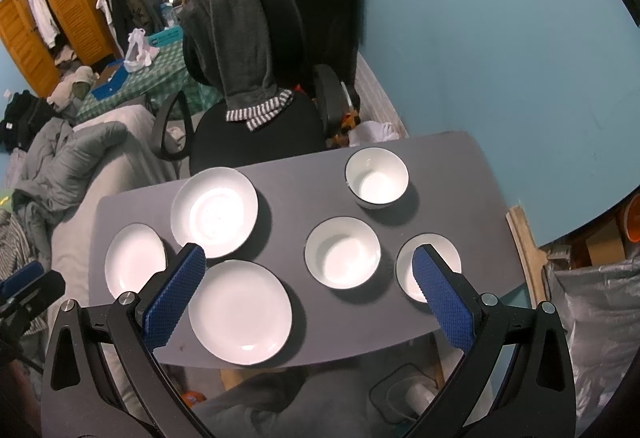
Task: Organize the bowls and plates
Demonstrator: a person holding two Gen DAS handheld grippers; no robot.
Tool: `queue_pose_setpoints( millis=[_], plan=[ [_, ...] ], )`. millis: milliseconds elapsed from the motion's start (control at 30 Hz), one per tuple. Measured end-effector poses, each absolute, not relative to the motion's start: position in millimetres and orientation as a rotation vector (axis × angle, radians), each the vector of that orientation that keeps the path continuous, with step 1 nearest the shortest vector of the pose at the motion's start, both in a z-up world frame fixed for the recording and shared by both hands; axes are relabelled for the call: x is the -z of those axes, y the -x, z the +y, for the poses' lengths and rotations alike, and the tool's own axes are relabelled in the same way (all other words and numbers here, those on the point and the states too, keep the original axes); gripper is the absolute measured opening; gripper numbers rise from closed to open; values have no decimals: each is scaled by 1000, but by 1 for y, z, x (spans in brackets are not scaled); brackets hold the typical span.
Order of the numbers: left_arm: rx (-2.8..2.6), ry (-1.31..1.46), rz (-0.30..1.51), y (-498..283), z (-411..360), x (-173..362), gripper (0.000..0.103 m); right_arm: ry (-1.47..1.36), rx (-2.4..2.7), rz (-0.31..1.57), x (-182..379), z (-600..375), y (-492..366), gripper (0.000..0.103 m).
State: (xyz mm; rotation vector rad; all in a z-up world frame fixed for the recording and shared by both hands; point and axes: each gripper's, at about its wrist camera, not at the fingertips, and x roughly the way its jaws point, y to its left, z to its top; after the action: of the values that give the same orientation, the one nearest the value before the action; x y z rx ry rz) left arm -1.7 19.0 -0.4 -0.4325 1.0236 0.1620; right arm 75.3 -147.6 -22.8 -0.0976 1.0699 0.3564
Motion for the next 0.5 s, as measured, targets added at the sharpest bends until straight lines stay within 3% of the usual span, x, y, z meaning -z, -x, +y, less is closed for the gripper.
queue_pose_setpoints(
  millis=[500],
  plan=[
    [-162, 451, 1026, 9, 27, 5, 87, 99, -359, 1071, 23, -140, -70, 101]
  ],
)
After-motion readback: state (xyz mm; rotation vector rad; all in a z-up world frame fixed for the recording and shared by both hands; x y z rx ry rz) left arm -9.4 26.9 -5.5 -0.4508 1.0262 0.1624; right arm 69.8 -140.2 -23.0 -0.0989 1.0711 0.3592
